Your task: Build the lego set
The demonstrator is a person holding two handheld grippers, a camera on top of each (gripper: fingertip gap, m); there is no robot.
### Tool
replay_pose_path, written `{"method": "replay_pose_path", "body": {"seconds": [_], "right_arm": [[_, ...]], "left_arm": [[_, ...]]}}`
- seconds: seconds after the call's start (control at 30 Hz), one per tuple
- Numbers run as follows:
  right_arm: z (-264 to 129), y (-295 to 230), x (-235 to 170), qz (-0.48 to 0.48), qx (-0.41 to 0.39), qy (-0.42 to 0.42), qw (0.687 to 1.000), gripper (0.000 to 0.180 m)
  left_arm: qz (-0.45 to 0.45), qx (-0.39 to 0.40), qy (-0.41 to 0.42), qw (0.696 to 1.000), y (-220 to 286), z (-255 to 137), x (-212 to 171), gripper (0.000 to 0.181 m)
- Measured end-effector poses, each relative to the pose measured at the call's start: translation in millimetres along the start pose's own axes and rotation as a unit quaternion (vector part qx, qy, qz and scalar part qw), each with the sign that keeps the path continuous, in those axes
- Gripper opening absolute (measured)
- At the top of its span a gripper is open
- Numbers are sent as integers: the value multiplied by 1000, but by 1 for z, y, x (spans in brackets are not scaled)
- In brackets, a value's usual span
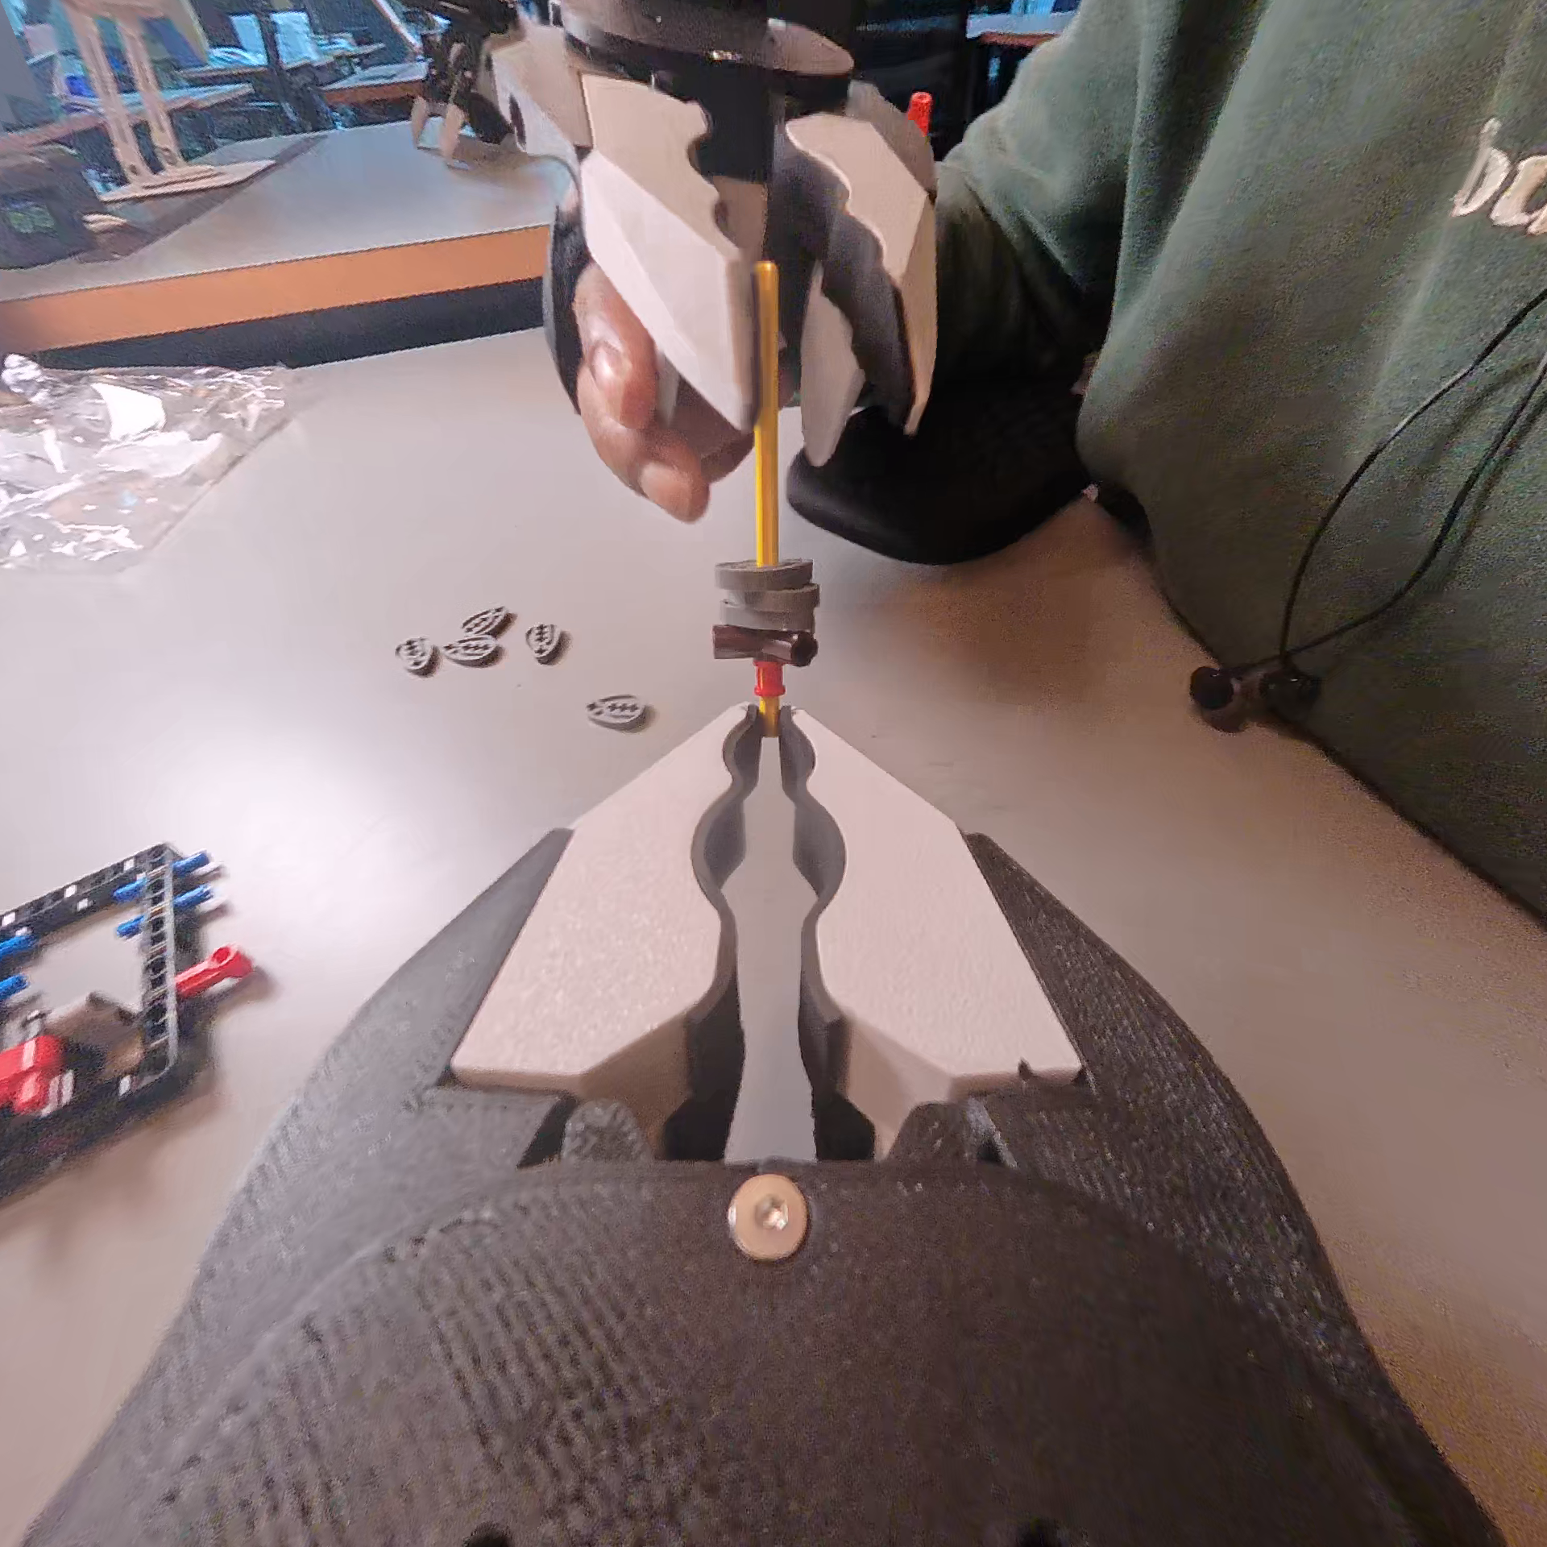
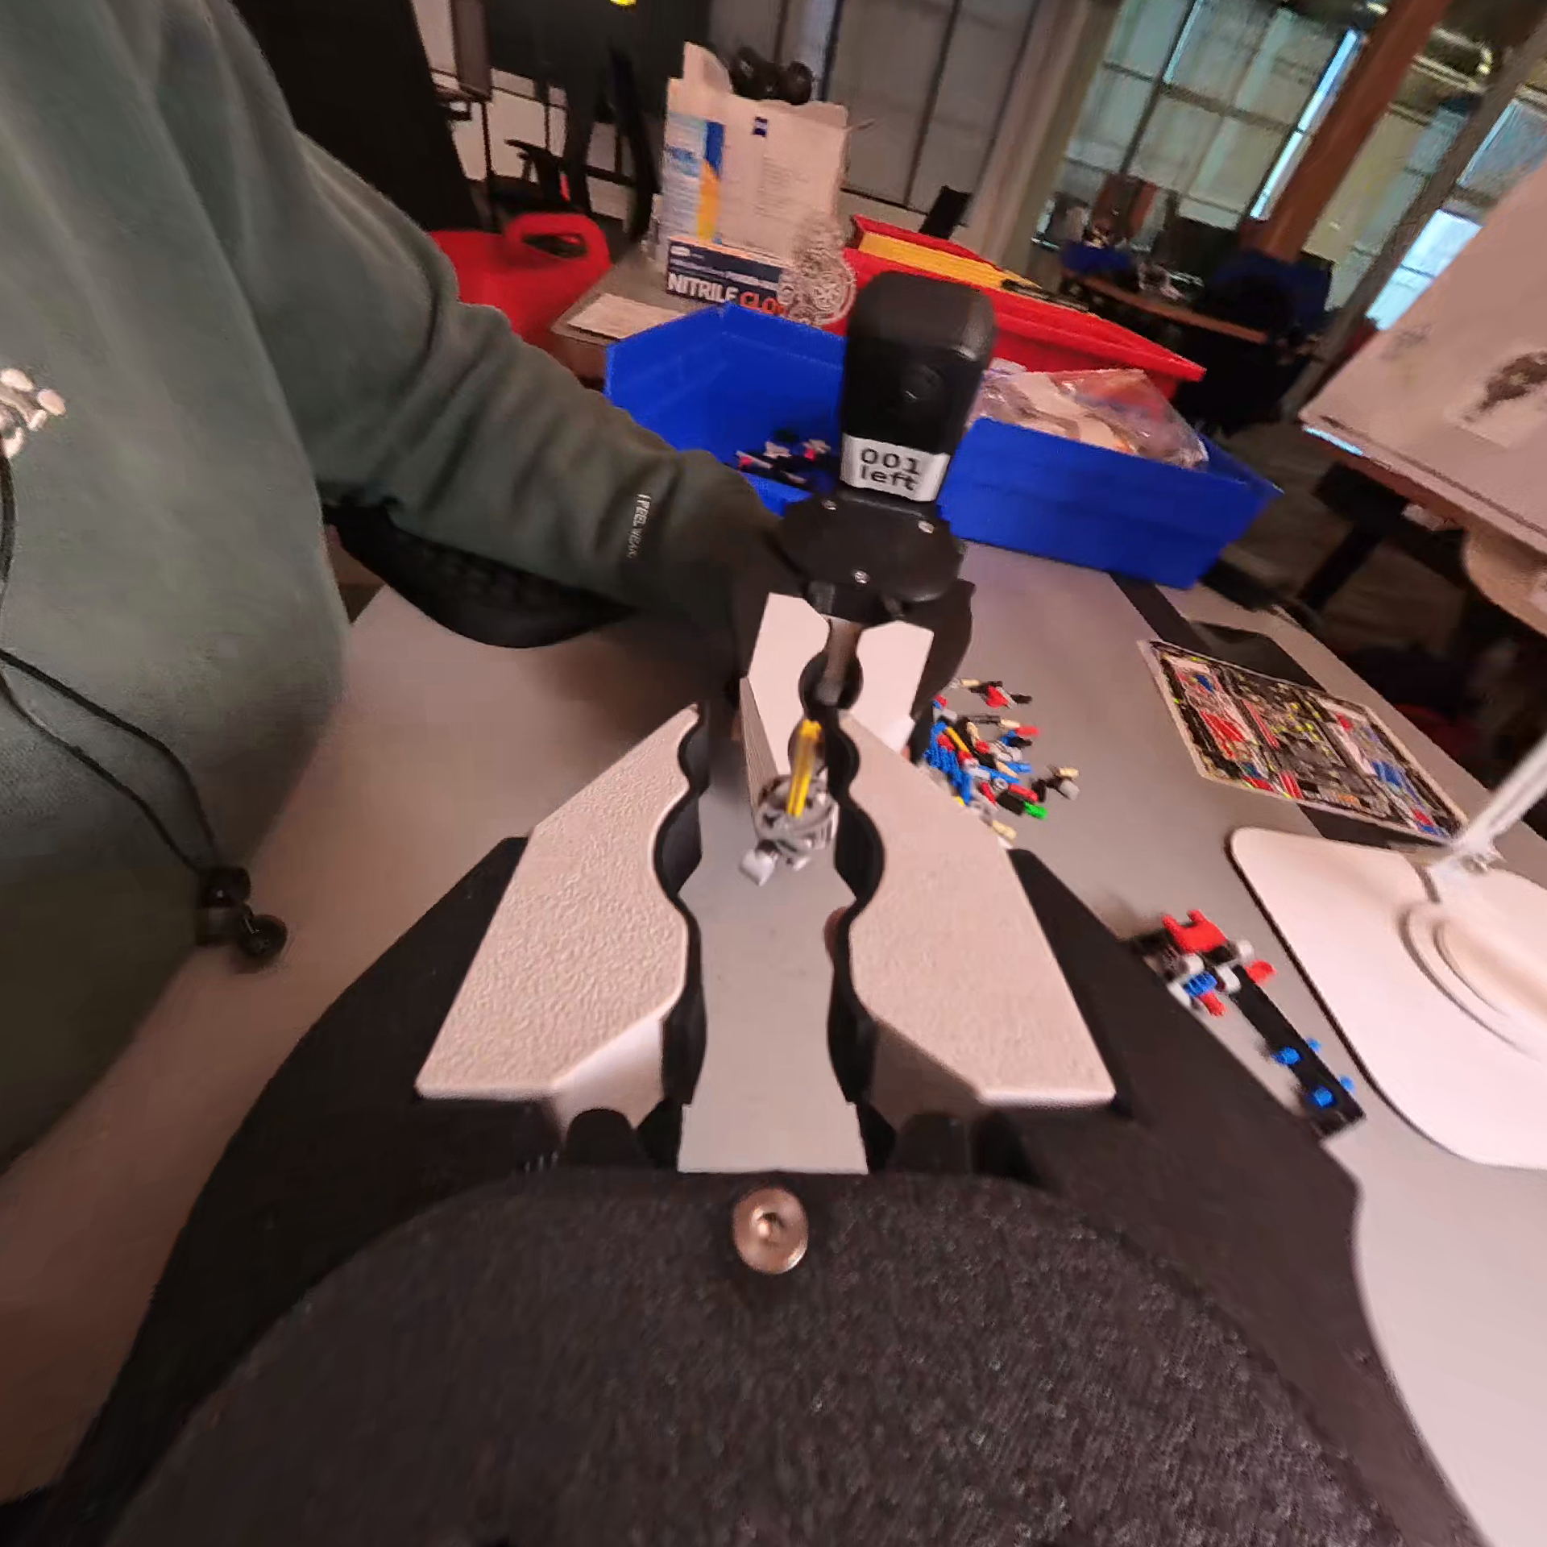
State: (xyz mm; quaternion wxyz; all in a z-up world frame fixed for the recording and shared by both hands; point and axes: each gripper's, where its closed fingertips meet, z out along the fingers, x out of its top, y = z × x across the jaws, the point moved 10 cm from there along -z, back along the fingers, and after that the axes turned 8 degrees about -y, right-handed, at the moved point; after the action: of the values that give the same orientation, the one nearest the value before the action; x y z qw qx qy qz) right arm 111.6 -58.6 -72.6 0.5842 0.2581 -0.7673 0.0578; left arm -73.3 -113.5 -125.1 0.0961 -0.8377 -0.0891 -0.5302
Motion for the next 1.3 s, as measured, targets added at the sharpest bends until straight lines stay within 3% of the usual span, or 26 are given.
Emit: {"method": "replay_pose_path", "body": {"seconds": [0.13,0.4,0.53,0.67,0.97,1.1,1.3], "right_arm": [[5,-5,2,-20,-2,3,1000,1],[2,-4,3,-11,-6,19,1000,2],[1,-3,1,-6,1,15,1000,23],[2,-6,1,-17,0,16,1000,1],[0,-3,0,-9,-1,20,1000,2],[-3,-2,-1,-2,-3,25,1000,15],[-3,-4,-1,-12,4,22,1000,1]], "left_arm": [[-2,-18,8,1000,4,4,3,3],[-6,-28,20,999,5,3,4,2],[-5,-30,22,999,5,3,4,2],[-5,-33,23,999,6,3,4,2],[-6,-34,27,999,6,2,4,2],[-6,-34,25,999,7,2,4,2],[-5,-35,21,999,7,3,4,2]]}}
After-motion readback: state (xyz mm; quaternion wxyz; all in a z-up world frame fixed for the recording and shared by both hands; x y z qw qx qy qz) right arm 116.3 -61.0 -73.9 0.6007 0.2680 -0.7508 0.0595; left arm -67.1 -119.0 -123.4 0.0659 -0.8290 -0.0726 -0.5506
